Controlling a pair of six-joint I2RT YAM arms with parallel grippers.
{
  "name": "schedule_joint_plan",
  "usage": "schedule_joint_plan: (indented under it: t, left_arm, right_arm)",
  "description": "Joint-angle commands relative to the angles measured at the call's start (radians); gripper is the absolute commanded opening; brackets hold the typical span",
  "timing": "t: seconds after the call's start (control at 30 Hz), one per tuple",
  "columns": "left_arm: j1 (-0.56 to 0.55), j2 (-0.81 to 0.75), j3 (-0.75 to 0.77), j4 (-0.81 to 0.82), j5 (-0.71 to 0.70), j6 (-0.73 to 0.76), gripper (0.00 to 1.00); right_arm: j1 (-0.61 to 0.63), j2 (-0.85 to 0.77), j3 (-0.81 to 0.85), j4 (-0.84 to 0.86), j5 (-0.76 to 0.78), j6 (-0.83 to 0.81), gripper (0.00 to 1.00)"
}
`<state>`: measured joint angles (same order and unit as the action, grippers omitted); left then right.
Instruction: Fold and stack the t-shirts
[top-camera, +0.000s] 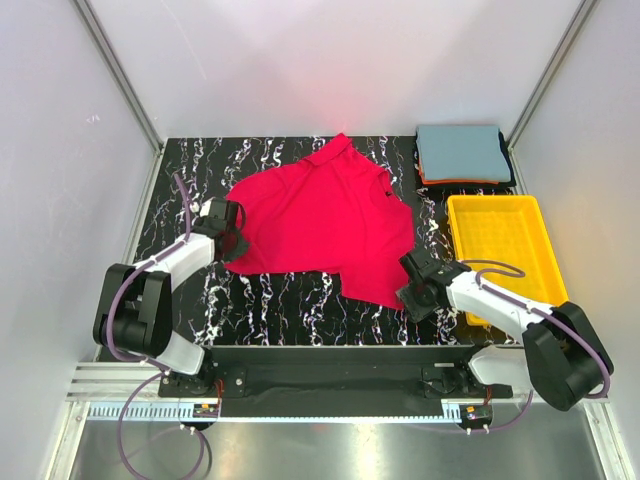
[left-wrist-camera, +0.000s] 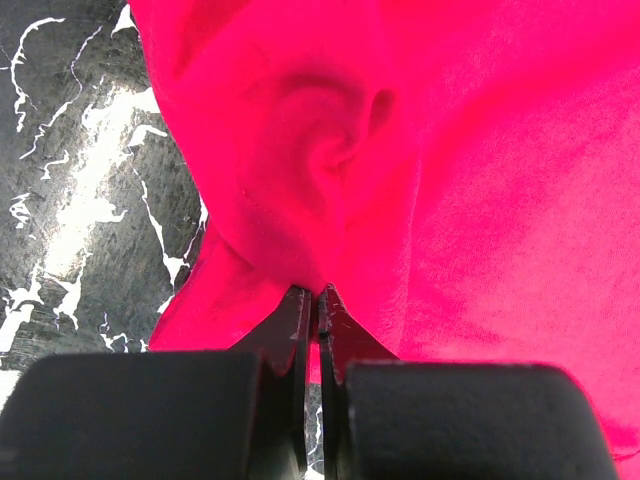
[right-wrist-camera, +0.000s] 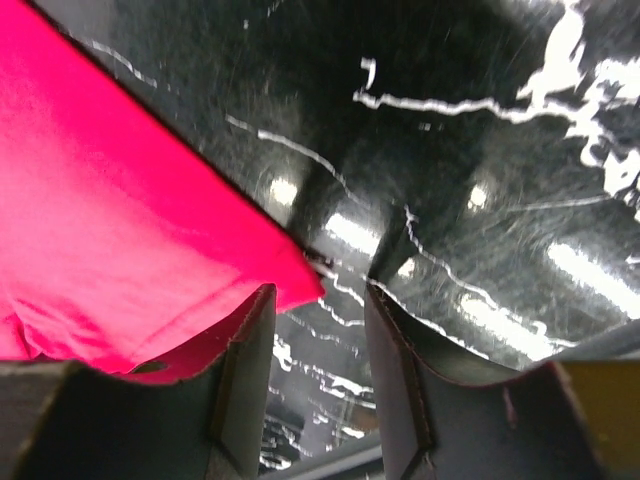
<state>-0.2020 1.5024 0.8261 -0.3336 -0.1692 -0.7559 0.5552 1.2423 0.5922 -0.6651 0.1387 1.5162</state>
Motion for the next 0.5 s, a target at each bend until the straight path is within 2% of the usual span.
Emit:
schedule_joint_plan:
  t: [0.0, 0.07, 0.1, 0.13, 0.23, 0.37, 0.47]
  left_arm:
    - [-0.004, -0.004, 0.041, 0.044, -0.032, 0.013, 0.00]
    - [-0.002, -0.007, 0.044, 0.039, -0.038, 0.013, 0.00]
    - [-0.004, -0.005, 0.045, 0.036, -0.039, 0.013, 0.00]
    - [-0.004, -0.008, 0.048, 0.033, -0.044, 0.012, 0.00]
    - [-0.004, -0.019, 0.059, 0.025, -0.052, 0.010, 0.00]
    - [0.006, -0.027, 0.102, -0.008, -0.094, 0.029, 0.00]
    - [0.054, -0.022, 0.182, -0.054, -0.131, 0.062, 0.00]
  right_arm:
    - [0.009, 0.008, -0.011, 0.027, 0.099, 0.018, 0.45]
    - [0.009, 0.005, -0.017, 0.032, 0.122, 0.012, 0.38]
    - [0.009, 0.000, -0.023, 0.033, 0.125, 0.010, 0.30]
    - [0.011, -0.012, -0.026, 0.044, 0.127, 0.012, 0.18]
    - [0.011, -0.043, -0.045, 0.068, 0.128, -0.011, 0.00]
    - [0.009, -0.108, -0.045, 0.059, 0.173, -0.071, 0.00]
    - [0.009, -0.190, -0.048, 0.033, 0.200, -0.108, 0.00]
